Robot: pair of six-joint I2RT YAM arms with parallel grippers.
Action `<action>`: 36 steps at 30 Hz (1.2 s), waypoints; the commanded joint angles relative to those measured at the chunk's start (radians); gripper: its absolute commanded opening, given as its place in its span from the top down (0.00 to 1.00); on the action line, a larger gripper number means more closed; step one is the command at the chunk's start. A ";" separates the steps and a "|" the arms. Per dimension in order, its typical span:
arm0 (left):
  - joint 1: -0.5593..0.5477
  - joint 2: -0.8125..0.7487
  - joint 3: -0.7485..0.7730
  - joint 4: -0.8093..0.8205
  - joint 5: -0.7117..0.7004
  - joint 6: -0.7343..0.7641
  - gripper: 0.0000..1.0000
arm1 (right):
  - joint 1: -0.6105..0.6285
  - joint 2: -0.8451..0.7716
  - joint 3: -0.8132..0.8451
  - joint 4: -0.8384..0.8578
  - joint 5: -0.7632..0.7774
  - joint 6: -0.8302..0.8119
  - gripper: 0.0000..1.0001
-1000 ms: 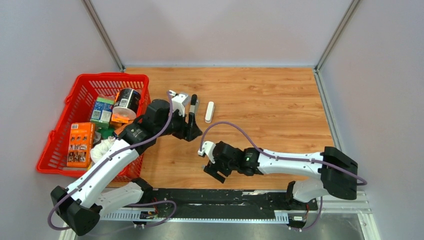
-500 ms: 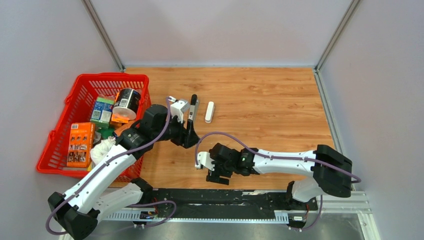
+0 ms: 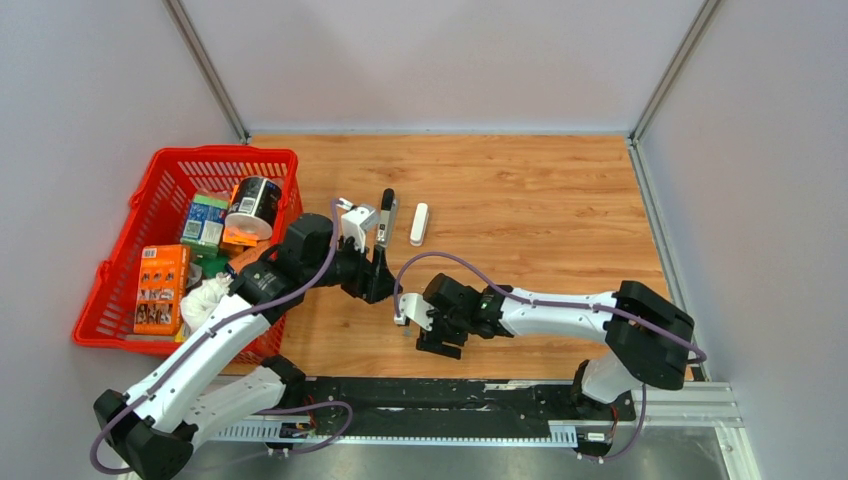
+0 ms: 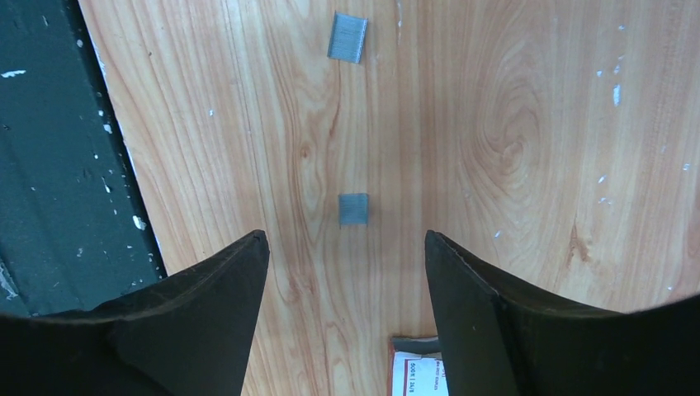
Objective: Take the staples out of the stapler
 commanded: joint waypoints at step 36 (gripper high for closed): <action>0.010 -0.074 -0.011 -0.026 -0.040 0.024 0.27 | -0.062 0.110 -0.023 0.121 -0.082 -0.059 0.48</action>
